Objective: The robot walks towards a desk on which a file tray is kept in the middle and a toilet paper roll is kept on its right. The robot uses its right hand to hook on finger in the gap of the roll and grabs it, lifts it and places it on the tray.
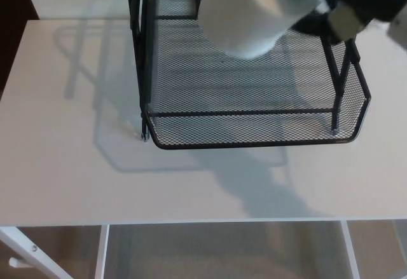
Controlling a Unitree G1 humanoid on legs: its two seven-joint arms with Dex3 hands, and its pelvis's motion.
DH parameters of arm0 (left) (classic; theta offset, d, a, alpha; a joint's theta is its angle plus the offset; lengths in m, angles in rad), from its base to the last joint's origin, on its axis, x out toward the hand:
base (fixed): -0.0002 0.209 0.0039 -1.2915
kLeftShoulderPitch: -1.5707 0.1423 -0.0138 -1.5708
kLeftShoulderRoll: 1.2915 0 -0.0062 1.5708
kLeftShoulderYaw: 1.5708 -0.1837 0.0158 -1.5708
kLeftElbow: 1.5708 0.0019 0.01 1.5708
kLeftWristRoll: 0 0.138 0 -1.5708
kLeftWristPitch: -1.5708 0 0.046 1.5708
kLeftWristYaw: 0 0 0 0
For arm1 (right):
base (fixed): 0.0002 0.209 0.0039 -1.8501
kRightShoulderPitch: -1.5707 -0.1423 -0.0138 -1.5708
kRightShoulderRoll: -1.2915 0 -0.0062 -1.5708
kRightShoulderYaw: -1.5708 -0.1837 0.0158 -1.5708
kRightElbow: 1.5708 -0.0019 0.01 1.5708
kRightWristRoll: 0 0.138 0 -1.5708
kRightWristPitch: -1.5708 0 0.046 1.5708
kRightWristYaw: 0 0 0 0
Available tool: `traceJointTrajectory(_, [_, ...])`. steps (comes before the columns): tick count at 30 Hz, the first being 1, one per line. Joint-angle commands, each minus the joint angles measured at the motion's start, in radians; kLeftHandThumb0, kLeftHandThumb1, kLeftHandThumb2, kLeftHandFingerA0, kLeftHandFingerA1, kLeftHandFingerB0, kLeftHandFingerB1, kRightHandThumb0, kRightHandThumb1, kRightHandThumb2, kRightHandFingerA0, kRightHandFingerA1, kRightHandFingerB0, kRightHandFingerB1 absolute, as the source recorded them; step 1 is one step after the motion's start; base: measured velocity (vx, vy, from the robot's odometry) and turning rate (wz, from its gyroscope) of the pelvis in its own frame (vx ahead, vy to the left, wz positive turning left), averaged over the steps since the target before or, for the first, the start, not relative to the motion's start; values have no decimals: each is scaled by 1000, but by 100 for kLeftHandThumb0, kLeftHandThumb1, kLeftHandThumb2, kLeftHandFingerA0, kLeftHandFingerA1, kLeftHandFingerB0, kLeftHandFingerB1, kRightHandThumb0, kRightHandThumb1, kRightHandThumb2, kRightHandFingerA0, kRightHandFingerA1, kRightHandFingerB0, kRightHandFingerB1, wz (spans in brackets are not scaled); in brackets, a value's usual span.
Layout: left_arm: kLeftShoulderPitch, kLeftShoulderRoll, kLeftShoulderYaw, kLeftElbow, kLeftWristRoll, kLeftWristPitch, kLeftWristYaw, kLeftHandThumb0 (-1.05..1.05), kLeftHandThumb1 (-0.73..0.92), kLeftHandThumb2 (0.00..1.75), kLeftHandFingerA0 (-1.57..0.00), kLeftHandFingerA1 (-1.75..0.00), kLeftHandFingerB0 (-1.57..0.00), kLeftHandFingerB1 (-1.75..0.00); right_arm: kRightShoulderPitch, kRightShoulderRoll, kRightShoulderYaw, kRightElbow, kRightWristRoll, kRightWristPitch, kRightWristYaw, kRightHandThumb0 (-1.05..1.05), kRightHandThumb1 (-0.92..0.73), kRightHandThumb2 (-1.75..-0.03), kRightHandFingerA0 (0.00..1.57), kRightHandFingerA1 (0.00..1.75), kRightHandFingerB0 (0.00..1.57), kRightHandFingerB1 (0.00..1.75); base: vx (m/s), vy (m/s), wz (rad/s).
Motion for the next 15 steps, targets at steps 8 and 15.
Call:
traceJointTrajectory(8, [-1, 0, 12, 11, 2, -22, 21, -83, 92, 71, -32, -93, -14, -70, -116, 73, 144, 132, 82, 137, 464, -22, -68, -80, 96, 124, 94, 64, 0, 0, 0])
traceJointTrajectory(15, [17, 2, -4, -19, 17, -17, 14, -86, 92, 74, -31, -94, -16, -72, -157, 90, 126, 144, 132, 261, 583, -27, -70, -61, 96, 105, 69, 42, 0, 0, 0])
